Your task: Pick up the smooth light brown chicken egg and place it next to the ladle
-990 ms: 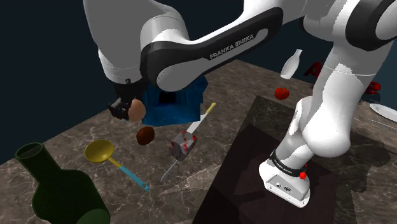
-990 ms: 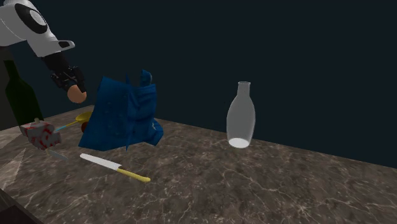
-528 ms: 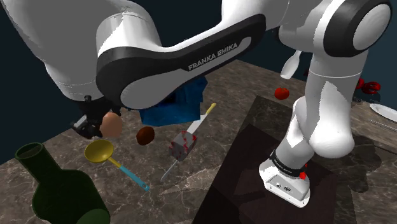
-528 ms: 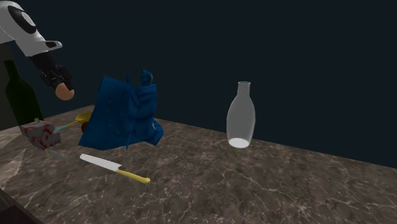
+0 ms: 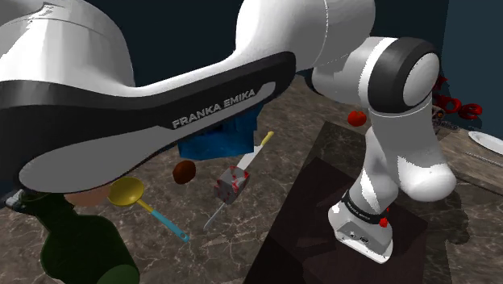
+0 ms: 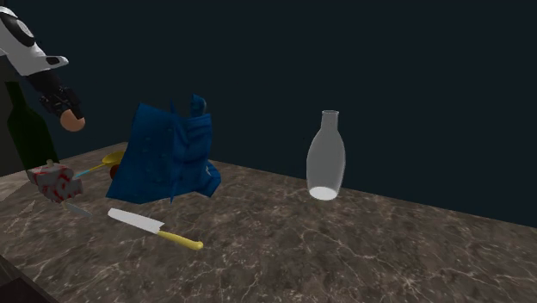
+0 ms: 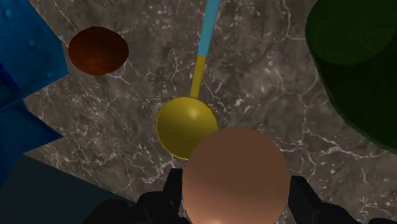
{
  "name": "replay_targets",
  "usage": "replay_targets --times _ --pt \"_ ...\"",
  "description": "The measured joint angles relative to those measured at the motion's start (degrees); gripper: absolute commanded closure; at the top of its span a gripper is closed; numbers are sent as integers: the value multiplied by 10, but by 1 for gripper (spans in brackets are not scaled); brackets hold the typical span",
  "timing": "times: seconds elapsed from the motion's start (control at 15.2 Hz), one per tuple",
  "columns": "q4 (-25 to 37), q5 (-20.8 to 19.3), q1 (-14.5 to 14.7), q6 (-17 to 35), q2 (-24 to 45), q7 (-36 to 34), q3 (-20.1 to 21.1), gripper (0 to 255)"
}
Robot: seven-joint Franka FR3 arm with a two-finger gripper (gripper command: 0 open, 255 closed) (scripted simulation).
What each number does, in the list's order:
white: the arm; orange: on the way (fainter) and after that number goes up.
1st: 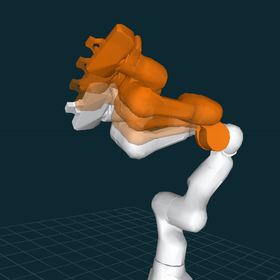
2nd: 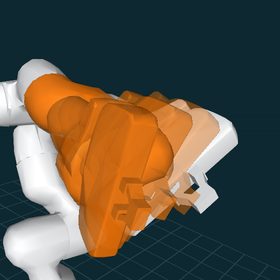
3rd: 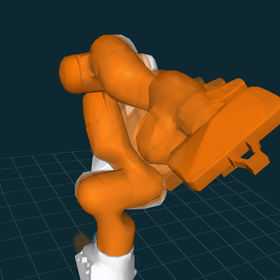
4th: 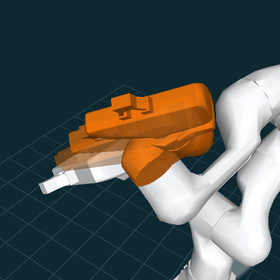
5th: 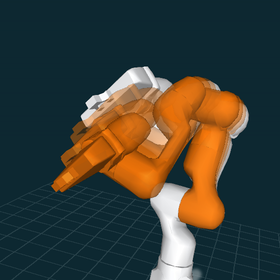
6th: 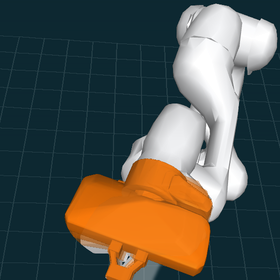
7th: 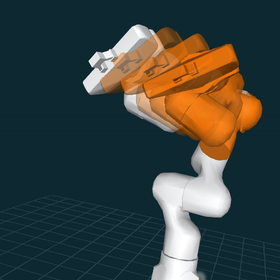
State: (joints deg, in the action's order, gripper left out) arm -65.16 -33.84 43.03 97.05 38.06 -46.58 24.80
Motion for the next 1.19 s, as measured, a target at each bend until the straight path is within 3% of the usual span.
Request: replay_targets --times 0.26,0.4,0.86,1.19 --pt "259 -23 96 -100 148 26 -24 255" --pt "272 -24 103 -101 161 22 -26 255" --pt "172 -25 79 -37 138 -11 -19 255" --pt "136 -28 71 -3 136 -27 -19 255"
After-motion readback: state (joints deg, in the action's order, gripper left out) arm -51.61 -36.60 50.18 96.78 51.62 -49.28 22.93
